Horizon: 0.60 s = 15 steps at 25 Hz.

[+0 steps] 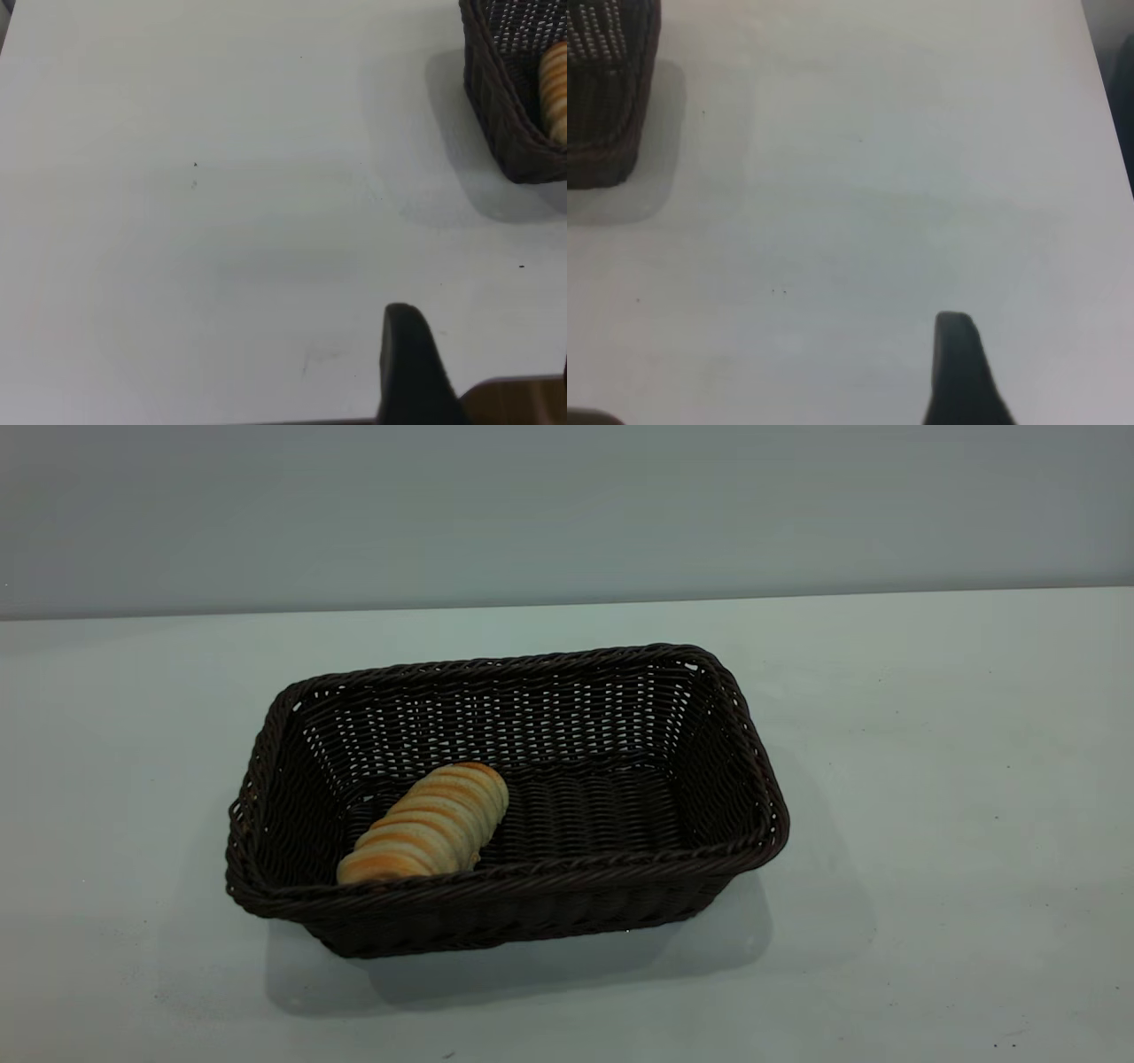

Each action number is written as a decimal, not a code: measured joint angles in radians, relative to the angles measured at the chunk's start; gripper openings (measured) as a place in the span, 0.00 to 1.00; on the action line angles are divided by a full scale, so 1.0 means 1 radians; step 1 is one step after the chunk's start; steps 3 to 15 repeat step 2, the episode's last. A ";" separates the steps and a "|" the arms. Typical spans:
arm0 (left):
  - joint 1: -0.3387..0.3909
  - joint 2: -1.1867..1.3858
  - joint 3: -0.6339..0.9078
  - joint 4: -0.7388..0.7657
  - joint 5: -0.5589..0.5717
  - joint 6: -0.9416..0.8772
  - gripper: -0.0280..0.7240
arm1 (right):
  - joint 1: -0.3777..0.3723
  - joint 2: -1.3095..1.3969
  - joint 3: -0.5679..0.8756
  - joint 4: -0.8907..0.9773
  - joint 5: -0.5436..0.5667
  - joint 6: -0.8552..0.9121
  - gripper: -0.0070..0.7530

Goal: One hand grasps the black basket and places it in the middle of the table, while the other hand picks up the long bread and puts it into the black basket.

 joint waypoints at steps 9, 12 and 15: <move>0.000 0.000 0.000 0.000 0.000 0.000 0.63 | 0.000 0.000 0.000 0.000 0.000 0.000 0.64; 0.000 0.000 0.000 0.000 0.000 0.000 0.63 | 0.000 0.000 0.000 0.000 0.000 0.000 0.64; 0.000 0.000 0.000 0.000 0.000 0.000 0.63 | 0.000 0.000 0.000 0.000 0.000 0.000 0.64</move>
